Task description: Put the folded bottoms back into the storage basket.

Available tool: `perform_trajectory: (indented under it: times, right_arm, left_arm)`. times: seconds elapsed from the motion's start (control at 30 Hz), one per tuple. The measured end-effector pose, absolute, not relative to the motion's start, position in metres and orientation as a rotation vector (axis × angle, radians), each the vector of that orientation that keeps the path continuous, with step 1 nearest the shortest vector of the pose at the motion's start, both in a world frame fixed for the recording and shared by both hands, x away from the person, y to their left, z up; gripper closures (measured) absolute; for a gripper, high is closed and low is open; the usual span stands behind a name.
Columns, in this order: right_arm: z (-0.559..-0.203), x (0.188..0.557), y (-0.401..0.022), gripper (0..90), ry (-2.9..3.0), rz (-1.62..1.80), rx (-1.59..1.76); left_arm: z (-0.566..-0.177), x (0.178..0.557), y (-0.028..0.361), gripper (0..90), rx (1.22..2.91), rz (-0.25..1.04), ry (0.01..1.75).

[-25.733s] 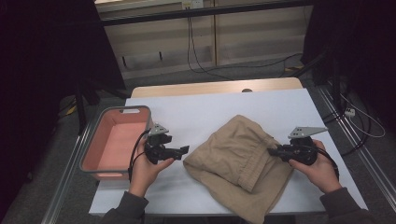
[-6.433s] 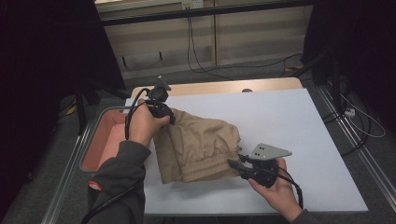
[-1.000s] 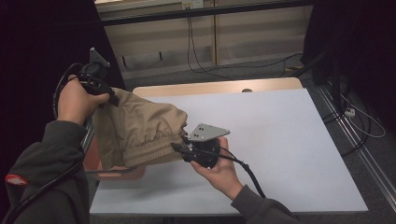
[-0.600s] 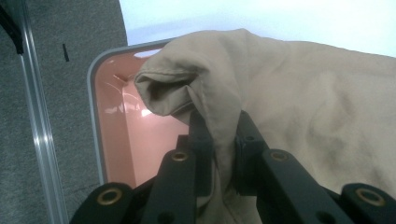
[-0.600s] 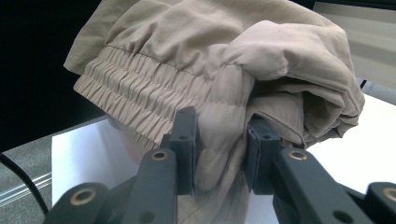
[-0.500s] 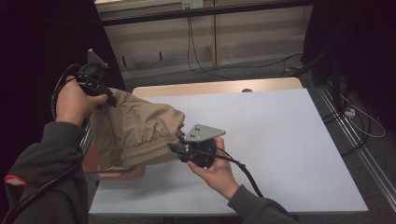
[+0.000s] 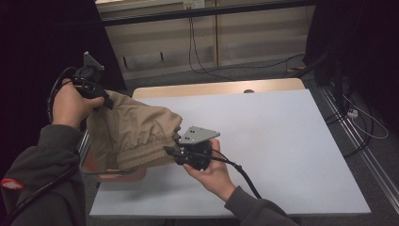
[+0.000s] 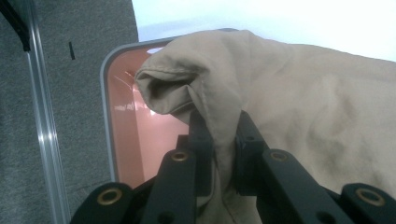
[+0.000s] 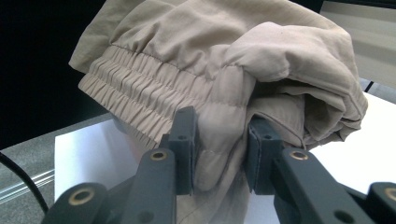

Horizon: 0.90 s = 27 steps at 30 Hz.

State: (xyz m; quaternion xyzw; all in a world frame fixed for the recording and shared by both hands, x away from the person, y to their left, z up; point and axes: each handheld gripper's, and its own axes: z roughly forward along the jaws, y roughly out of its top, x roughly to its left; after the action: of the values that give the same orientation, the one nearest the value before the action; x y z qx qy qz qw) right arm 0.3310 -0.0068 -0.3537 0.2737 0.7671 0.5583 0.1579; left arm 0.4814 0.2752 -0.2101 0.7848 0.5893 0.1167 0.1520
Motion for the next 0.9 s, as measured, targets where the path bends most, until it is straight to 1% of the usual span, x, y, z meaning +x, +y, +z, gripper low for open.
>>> perform_trajectory:
  times: [0.9]
  right_arm:
    - [-0.355,0.339,0.017,66.1,2.239,1.603,0.736]
  left_arm:
    - [-0.211,0.488,0.295,80.9,2.223,0.347,1.735]
